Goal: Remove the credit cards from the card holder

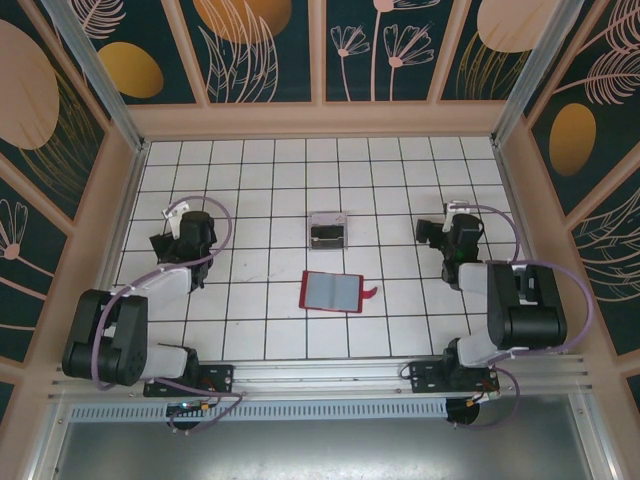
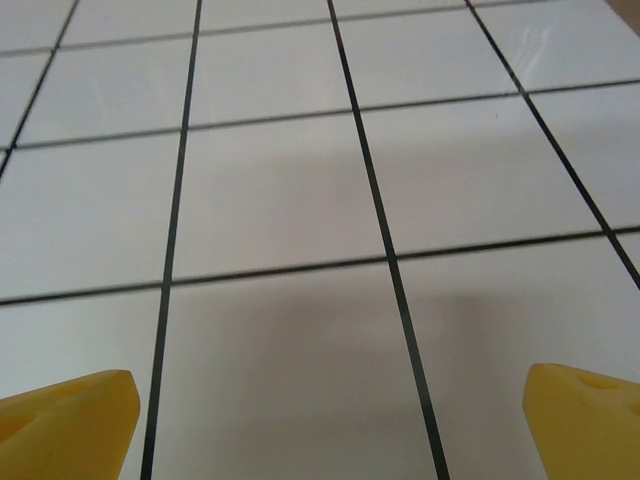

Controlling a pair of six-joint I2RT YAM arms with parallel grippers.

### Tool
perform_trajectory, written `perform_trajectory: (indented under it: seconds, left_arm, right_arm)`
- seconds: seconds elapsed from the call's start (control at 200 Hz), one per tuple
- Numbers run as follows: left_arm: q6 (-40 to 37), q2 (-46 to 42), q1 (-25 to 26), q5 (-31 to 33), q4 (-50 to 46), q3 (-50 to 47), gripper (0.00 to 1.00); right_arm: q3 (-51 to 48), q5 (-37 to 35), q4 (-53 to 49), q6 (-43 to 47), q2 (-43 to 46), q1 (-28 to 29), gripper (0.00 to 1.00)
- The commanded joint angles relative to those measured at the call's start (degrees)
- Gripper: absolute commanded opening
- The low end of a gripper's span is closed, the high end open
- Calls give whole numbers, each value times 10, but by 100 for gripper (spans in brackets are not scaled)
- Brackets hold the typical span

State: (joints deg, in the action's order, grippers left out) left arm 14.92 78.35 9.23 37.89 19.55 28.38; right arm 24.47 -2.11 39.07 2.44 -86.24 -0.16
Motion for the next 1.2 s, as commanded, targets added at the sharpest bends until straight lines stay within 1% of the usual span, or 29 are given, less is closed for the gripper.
perform_trajectory:
  seconds: [0.0,0.015,0.04,0.09,0.2,0.26,0.36,0.405,0.48,0.525,0.66,0.781,0.921,0.971,1.011,1.046,1.091,1.106,1.146,1.196]
  left_arm:
    - [-73,15,-13,14,186,-47,99]
    - [-78,15,-16,10,205,-54,98]
    - [-77,12,-18,5,207,-57,99]
    - [-89,7,-22,-7,255,-74,98]
    - [-90,-3,-31,-49,344,-109,99]
    - [-86,2,-35,-73,380,-117,98]
    - [-85,23,-38,-94,427,-119,99]
    - [-89,42,-40,-101,456,-121,99]
    - [-88,72,-47,-115,467,-112,98]
    - [-90,68,-47,-134,441,-103,98]
    - [-98,70,-50,-163,452,-107,98]
    - [-98,71,-51,-164,451,-106,98]
    - [-104,70,-52,-183,460,-112,99]
    - [-106,70,-53,-191,468,-118,98]
    - [-104,68,-59,-211,482,-130,99]
    - [-101,76,-69,-238,526,-146,99]
    - [-108,98,-70,-252,579,-161,99]
    - [-108,96,-70,-255,576,-160,99]
    - [-107,84,-71,-258,531,-150,98]
    - [-108,93,-72,-257,551,-153,98]
  right_arm:
    - [1,-6,130,-18,-21,3,99]
    - [1,-7,134,-19,-25,3,99]
    - [2,-8,127,-21,-21,3,99]
    - [-16,-9,151,-21,-14,2,99]
    - [-68,-5,233,-22,2,2,99]
    - [-88,2,266,-25,3,-2,99]
    - [-109,10,321,-34,-18,-15,99]
    - [-111,10,323,-33,-18,-14,99]
    - [-111,9,323,-32,-19,-15,99]
    - [-111,10,323,-33,-19,-14,99]
    - [-111,9,324,-33,-19,-14,99]
    - [-111,10,323,-32,-19,-14,99]
    - [-111,10,324,-32,-19,-13,99]
    - [-111,10,324,-32,-19,-14,99]
    - [-111,10,324,-32,-19,-14,99]
    - [-111,10,324,-33,-19,-14,99]
    - [-111,10,324,-32,-19,-14,99]
    - [-111,10,324,-33,-19,-14,99]
    - [-111,10,323,-32,-19,-15,99]
    - [-111,10,323,-32,-19,-15,99]
